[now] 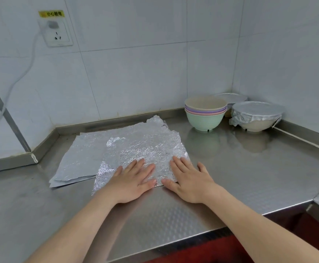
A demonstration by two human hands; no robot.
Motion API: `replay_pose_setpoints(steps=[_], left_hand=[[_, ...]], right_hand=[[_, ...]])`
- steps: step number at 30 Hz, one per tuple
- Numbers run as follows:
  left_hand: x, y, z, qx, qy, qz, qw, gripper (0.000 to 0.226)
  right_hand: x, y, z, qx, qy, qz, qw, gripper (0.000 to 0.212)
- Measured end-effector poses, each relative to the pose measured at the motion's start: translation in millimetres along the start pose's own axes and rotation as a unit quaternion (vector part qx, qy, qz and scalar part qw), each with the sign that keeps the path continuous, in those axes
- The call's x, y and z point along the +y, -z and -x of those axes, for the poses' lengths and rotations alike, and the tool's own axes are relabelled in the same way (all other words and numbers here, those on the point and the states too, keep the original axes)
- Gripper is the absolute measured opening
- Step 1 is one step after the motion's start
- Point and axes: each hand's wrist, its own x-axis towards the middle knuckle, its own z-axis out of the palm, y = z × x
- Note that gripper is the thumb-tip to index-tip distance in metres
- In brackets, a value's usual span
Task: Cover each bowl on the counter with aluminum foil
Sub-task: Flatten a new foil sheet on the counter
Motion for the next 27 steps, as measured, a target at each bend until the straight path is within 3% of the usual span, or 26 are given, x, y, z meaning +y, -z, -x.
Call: replay_pose_setpoints(steps=[3, 5, 7, 11, 12, 15, 16, 21, 27], left_hand=[[-6, 10, -5, -0.036, 0.004, -0.005, 0.999, 0.085], [-5, 10, -7, -0.007, 0.003, 0.003, 1.000, 0.100], [1, 5, -5, -0.001, -0.009, 0.007, 1.000, 0.098], [2, 24, -7, -0.034, 0.008, -0.001, 0.999, 0.106], [5, 34, -13, 0.016, 0.014, -0.006, 1.000, 0.098], [39, 71, -45, 0.225, -0.012, 0.034, 0.974, 0.033], [56, 80, -62, 0.265, -0.040, 0.062, 0.961, 0.022], [129, 111, -164, 0.326, -0.152, 0.036, 0.932, 0.026], [156, 132, -244, 0.268, -0.082, 0.013, 0.960, 0.030]], right_hand=[[2, -1, 0, 0.009, -0.006, -0.006, 1.000, 0.080], [5, -3, 1, 0.026, -0.013, -0.017, 0.999, 0.077], [5, -2, 4, 0.014, -0.006, -0.029, 0.999, 0.076], [21, 15, 3, 0.083, -0.039, -0.194, 0.977, 0.065], [33, 21, 1, 0.116, -0.064, -0.232, 0.964, 0.061], [79, 36, -7, 0.173, -0.129, -0.251, 0.943, 0.056], [94, 38, -9, 0.184, -0.143, -0.262, 0.937, 0.055], [141, 49, -27, 0.233, -0.168, -0.376, 0.881, 0.053], [163, 77, -74, 0.267, -0.101, -0.575, 0.767, 0.062]])
